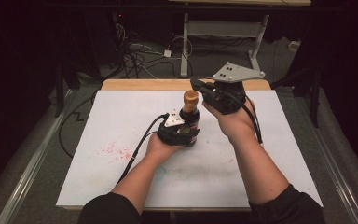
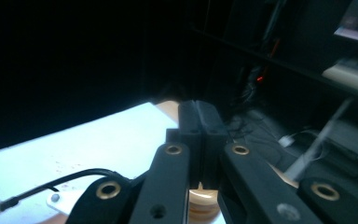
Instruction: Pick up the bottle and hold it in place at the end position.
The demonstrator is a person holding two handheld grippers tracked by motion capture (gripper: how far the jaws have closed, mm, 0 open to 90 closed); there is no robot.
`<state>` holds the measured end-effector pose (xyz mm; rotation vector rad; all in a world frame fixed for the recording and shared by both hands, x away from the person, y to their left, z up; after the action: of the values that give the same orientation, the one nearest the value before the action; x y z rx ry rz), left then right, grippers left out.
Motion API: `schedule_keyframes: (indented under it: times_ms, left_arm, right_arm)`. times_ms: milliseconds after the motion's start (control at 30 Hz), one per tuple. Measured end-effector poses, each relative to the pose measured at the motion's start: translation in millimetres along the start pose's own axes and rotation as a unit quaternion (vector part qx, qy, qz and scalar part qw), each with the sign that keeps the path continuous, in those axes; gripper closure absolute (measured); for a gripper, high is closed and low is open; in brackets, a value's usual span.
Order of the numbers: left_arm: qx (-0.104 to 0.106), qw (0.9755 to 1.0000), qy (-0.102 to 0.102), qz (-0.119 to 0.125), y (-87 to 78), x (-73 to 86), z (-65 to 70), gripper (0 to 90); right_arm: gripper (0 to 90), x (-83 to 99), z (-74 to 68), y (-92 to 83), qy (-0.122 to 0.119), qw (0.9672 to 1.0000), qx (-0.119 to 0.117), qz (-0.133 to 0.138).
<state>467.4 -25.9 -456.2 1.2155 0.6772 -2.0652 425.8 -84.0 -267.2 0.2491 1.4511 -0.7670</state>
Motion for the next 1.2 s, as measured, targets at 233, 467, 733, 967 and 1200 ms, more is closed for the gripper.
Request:
schedule_keyframes:
  times_ms: [233, 467, 733, 967, 1200]
  left_arm:
    - [0.001, 1.0000, -0.004, 0.004, -0.8, -0.2, -0.8, 29.0]
    - [0.003, 0.9999, -0.008, 0.010, -0.4, -0.3, -0.3, 28.9]
    - [0.011, 0.9999, 0.007, 0.002, -2.6, 1.2, -1.4, 28.8]
    - [0.011, 0.9999, 0.008, 0.003, -2.8, 1.4, -1.5, 28.8]
    - [0.011, 0.9999, 0.008, 0.003, -2.7, 1.5, -1.4, 28.9]
  right_arm:
    - [90.0, 34.8, 9.0, 1.0, 0.016, 0.9988, 0.006, -0.046]
    - [90.0, 61.5, 7.8, 13.0, 0.019, 0.9959, -0.001, -0.089]
    - [90.0, 62.2, 8.8, 17.1, 0.016, 0.9951, -0.001, -0.097]
    - [90.0, 60.6, 9.0, 17.7, 0.010, 0.9945, 0.003, -0.105]
    - [90.0, 58.2, 7.4, 17.7, 0.009, 0.9948, 0.004, -0.101]
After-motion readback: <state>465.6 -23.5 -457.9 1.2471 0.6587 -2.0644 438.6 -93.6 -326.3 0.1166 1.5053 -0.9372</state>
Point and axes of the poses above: each handheld gripper's, and its own axes: y roughly forward along the jaws, x roughly out of its underside, z roughly to its right, the point moved 6 cm from there along y, roughly forward along the jaws, and after that the axes turned 6 degrees about -x, right-handed, at the moved point
